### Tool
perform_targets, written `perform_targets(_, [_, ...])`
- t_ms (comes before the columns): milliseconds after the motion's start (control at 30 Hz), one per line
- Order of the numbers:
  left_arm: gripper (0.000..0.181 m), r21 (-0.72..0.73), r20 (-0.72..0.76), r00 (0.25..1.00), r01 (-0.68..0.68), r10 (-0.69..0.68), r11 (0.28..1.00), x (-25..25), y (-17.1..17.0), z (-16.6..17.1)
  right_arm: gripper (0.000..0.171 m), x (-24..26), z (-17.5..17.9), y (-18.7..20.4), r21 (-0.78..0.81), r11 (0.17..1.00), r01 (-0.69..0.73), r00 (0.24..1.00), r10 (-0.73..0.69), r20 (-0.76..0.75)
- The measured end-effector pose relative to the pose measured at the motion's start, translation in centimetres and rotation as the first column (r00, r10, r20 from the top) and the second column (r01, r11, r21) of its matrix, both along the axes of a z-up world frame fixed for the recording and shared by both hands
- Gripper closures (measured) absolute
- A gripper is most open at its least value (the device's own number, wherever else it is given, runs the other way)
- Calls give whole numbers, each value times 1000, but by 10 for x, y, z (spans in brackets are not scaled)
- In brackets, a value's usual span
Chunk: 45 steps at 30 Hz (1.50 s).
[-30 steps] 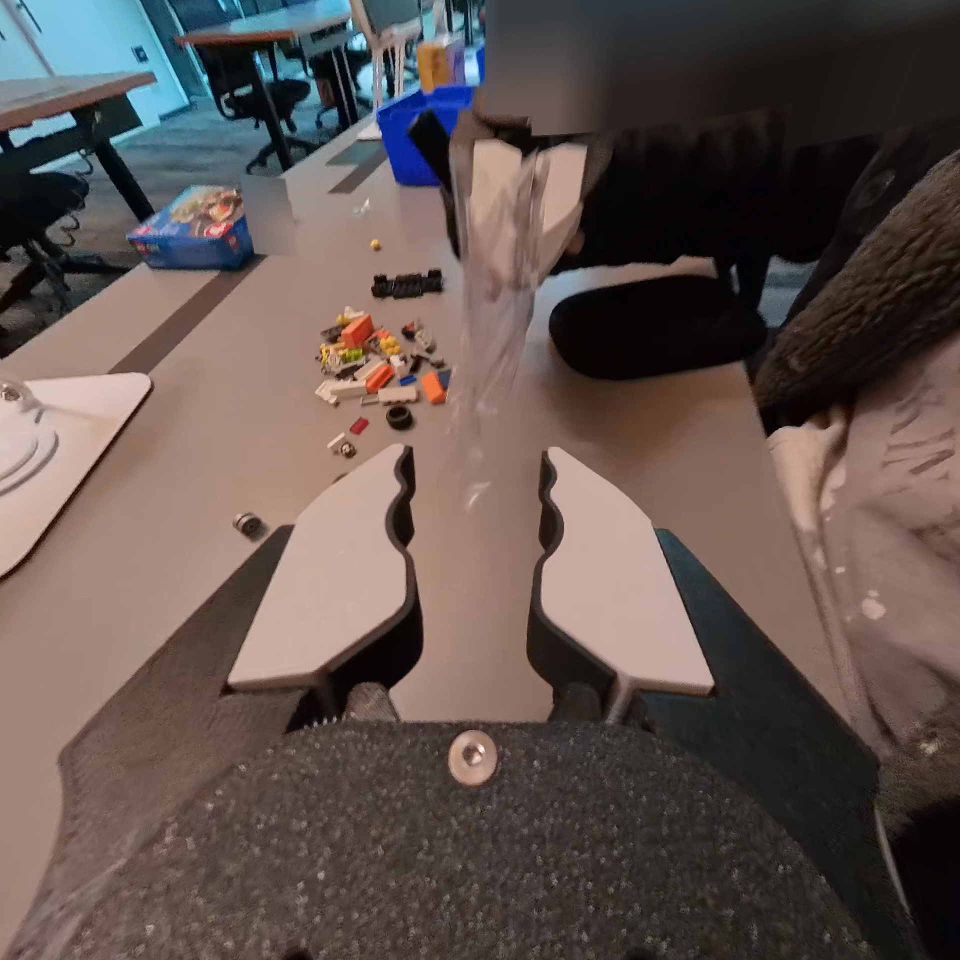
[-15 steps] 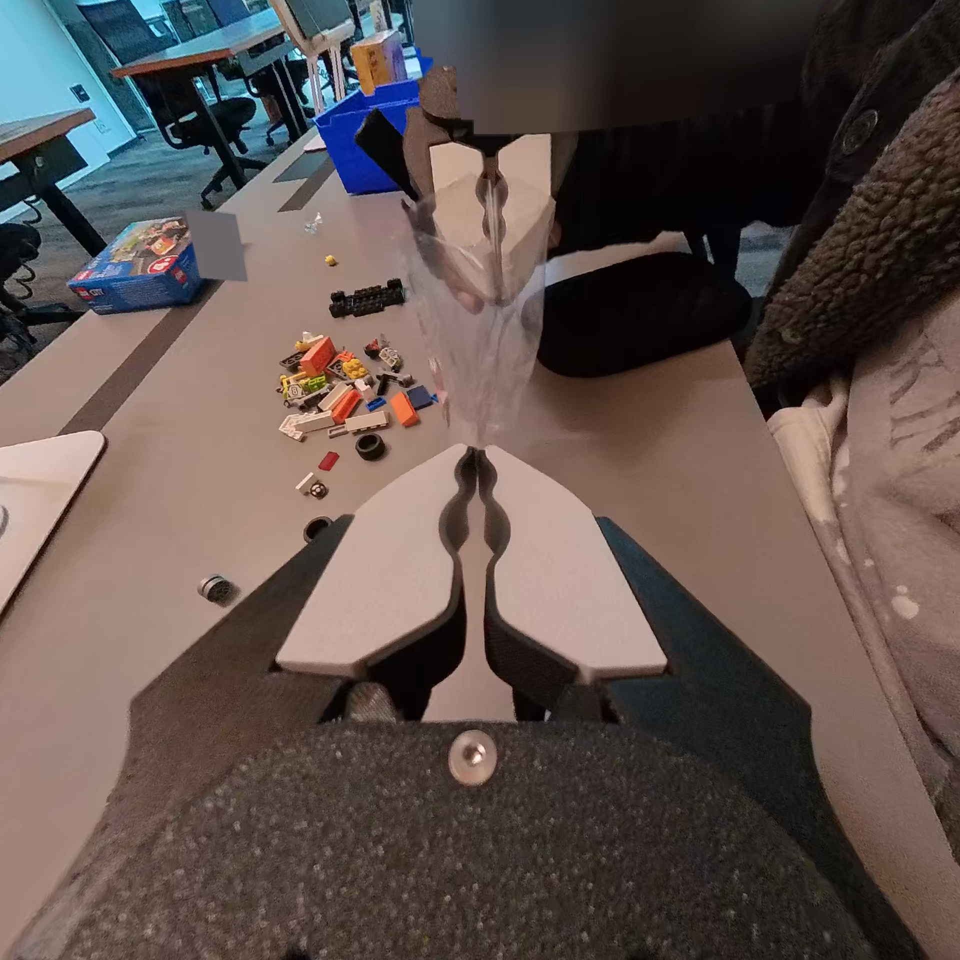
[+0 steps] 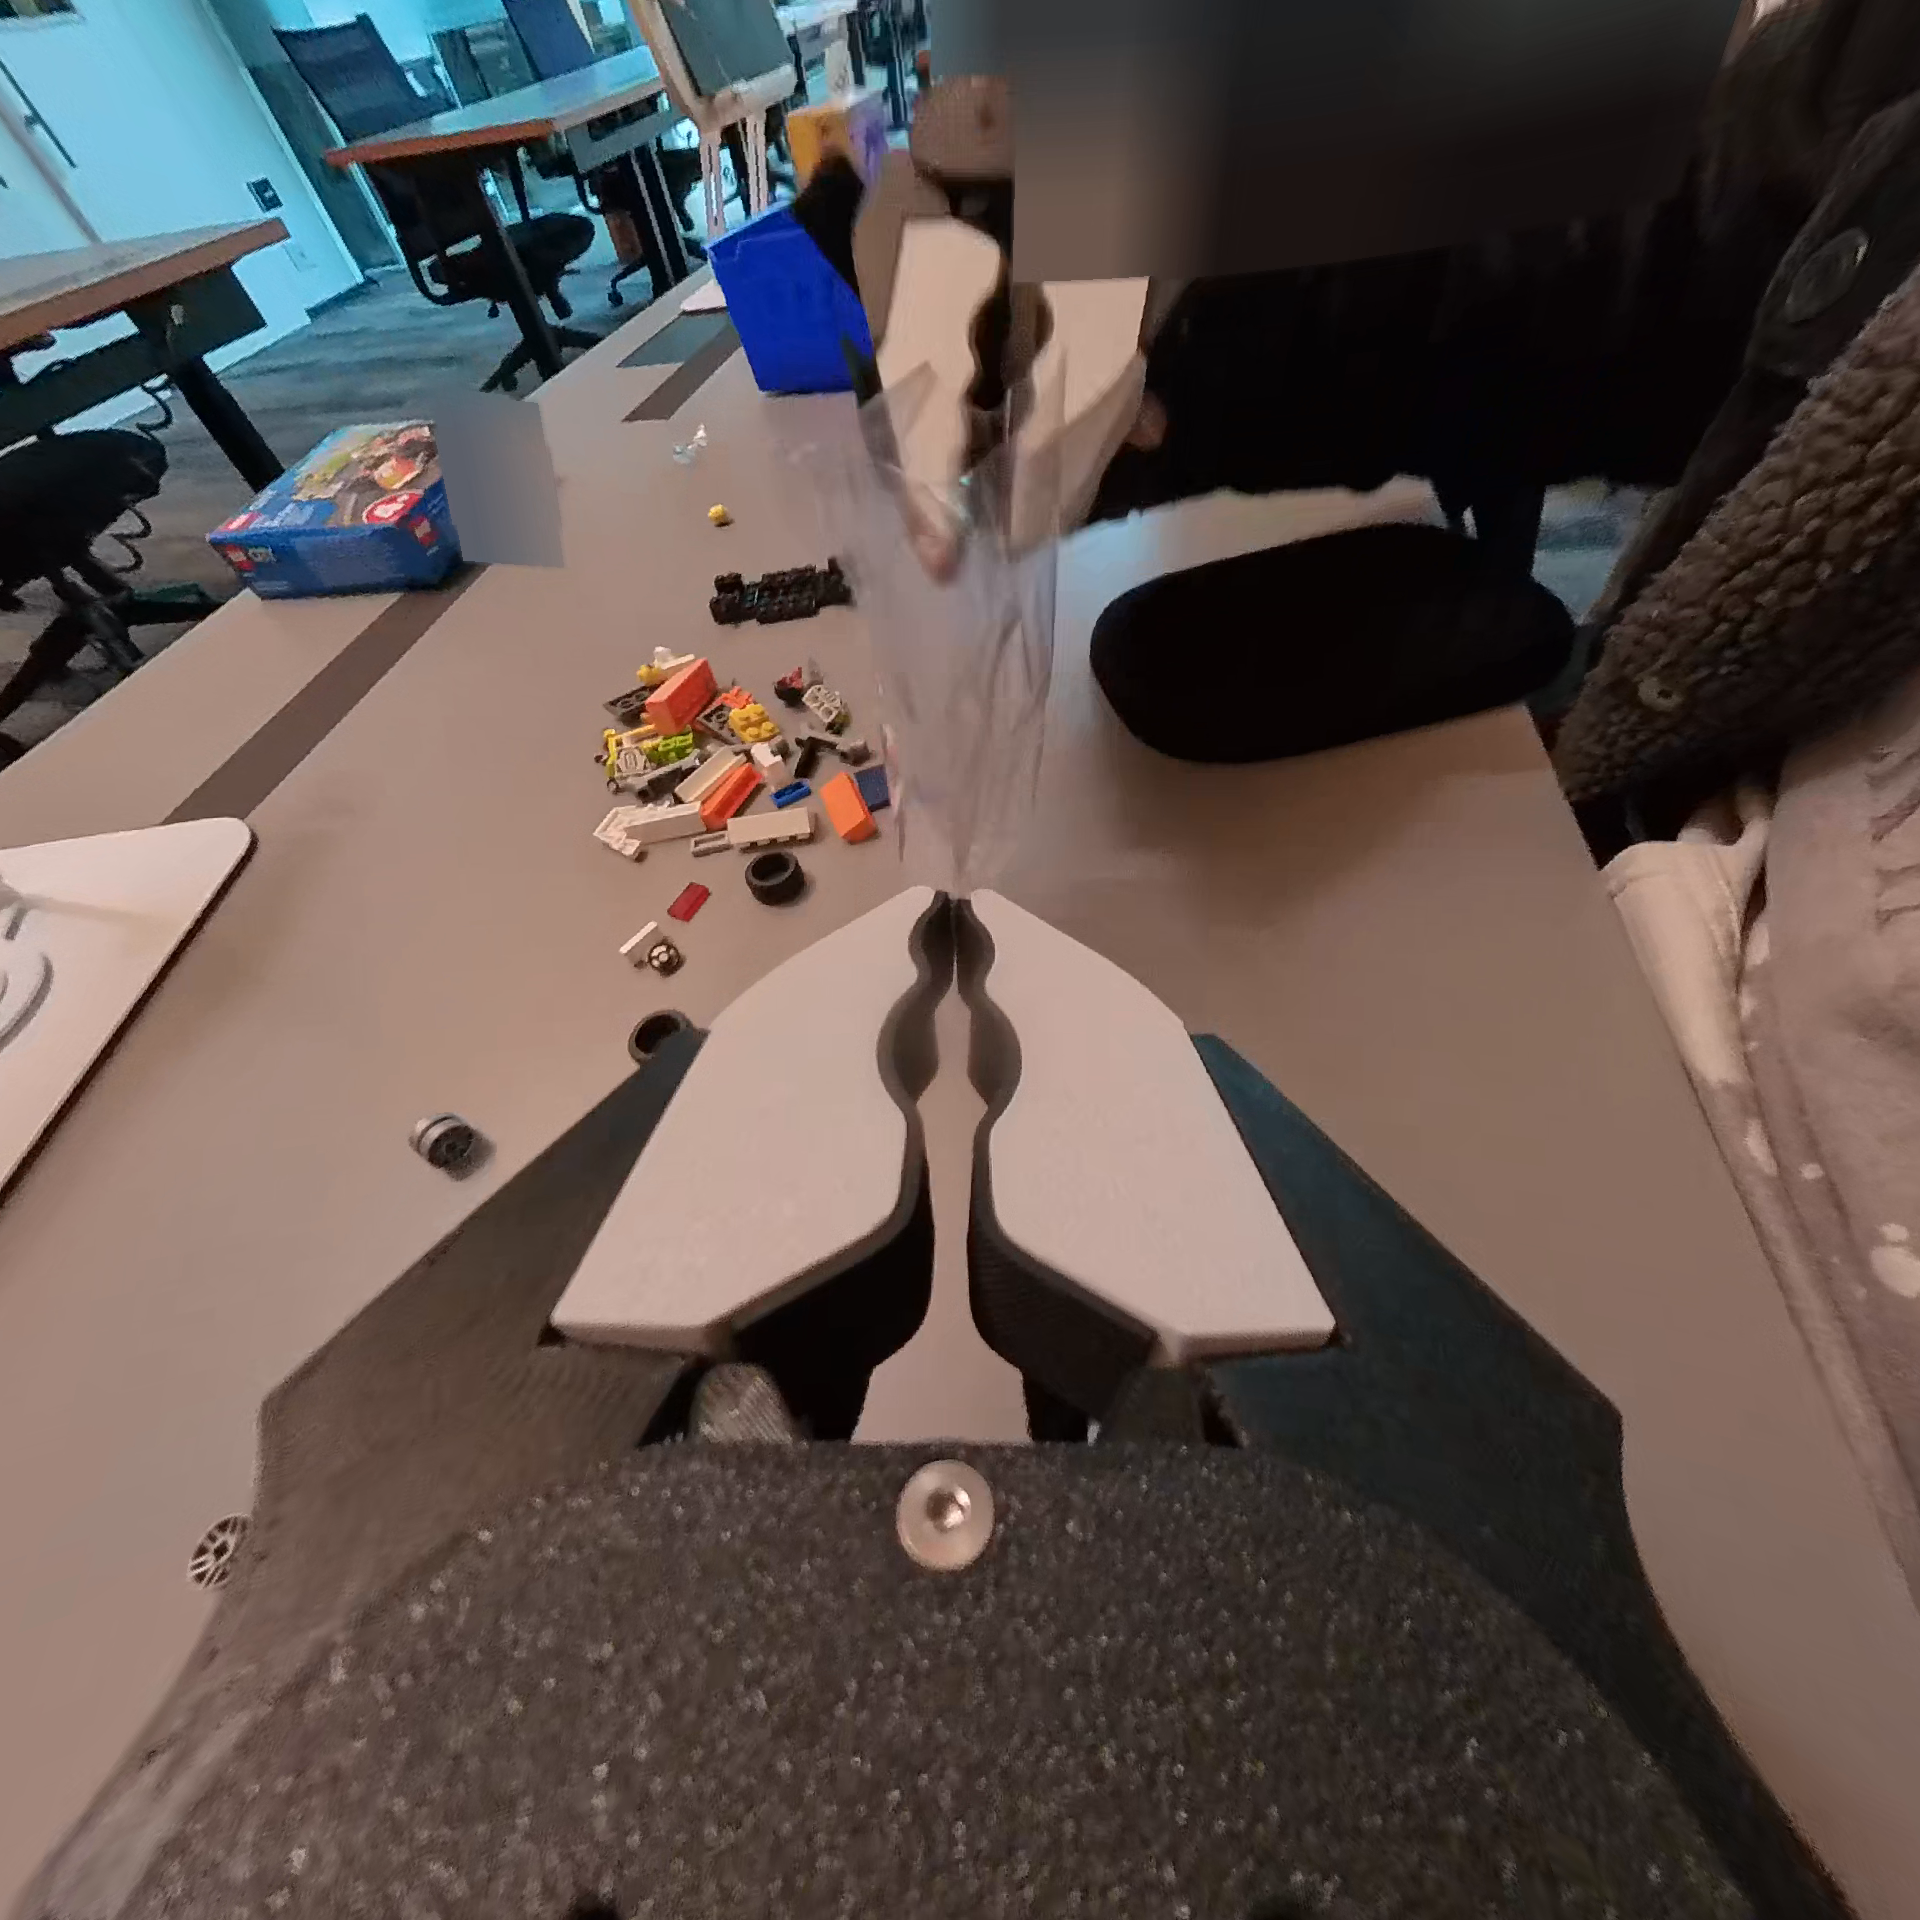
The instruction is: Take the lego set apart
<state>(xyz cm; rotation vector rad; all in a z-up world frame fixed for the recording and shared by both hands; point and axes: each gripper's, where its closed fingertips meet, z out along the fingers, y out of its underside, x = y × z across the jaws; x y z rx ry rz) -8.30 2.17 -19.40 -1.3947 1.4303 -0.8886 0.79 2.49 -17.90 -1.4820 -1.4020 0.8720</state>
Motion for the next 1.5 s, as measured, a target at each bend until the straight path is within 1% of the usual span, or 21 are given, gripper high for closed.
perform_targets(33, [181, 9, -16, 1000, -3, 3, 1000, 0, 1, -2, 160, 4, 5, 3, -5, 1000, 14, 1000, -14, 15])
perform_targets(100, [181, 25, -48, 999, -14, 15, 1000, 0, 3, -4, 157, 9, 24, 8, 3, 999, 49, 998, -49, 24])
perform_targets(133, [181, 38, -72, 997, -22, 25, 999, 1, 4, -7, 159, 9, 37, 11, 19, 997, 69, 997, -69, 23])
perform_targets(167, [181, 55, -92, 995, -30, 35, 998, 3, 4, -11, 168, 5, 49, 12, 42, 995, 93, 995, -94, 32])
perform_targets(200, [181, 67, -107, 994, -27, 34, 997, 5, 3, -12, 171, 1, 58, 14, 71, 990, 118, 991, -123, 61])
perform_targets(233, [181, 80, -120, 992, -25, 35, 996, 7, 3, -13, 171, -5, 61, 14, 95, 988, 122, 985, -133, 111])
perform_targets(333, [181, 99, -155, 986, -39, 54, 994, 12, 4, -14, 171, -20, 46, 4, 123, 991, 51, 946, -88, 312])
perform_targets(400, [181, 128, -166, 985, -34, 56, 991, 15, 4, -14, 171, -23, 31, 6, 134, 990, 44, 907, -96, 411])
perform_targets(567, [181, 173, -192, 979, -39, 72, 984, 19, 2, -9, 171, -26, -2, 7, 129, 991, -18, 814, -60, 577])
perform_targets(767, [181, 220, -201, 976, -35, 80, 975, 23, -2, -5, 171, -37, -22, 9, 205, 972, -113, 740, -56, 670])
perform_targets(833, [181, 232, -198, 977, -33, 80, 972, 23, -4, -5, 171, -47, -24, 6, 231, 963, -141, 754, -47, 655])
perform_targets(900, [181, 236, -198, 977, -30, 78, 971, 24, -5, -5, 171, -59, -24, 2, 224, 966, -132, 799, -30, 600])
perform_targets(933, [181, 239, -199, 977, -31, 81, 970, 24, -6, -5, 160, -64, -24, 2, 218, 969, -117, 818, -30, 574])
perform_targets(967, [181, 237, -195, 978, -32, 80, 971, 24, -6, -4, 151, -65, -26, 3, 210, 972, -104, 820, -35, 571])
perform_targets(1033, [181, 228, -183, 979, -44, 87, 973, 22, -4, -3, 125, -64, -30, 4, 203, 976, -80, 816, -53, 576])
perform_targets(1100, [181, 225, -181, 979, -48, 90, 973, 19, -3, -3, 108, -66, -33, 0, 199, 976, -85, 821, -44, 569])
perform_targets(1200, [181, 217, -174, 981, -45, 84, 975, 18, -5, -3, 91, -67, -34, -5, 236, 965, -110, 822, -46, 568])
perform_targets(1400, [181, 205, -160, 985, -34, 68, 978, 18, -7, 0, 87, -71, -29, -11, 228, 966, -122, 856, -14, 516])
perform_targets(1500, [181, 209, -167, 983, -34, 70, 977, 18, -8, -2, 85, -70, -31, -11, 238, 964, -121, 856, -20, 516])
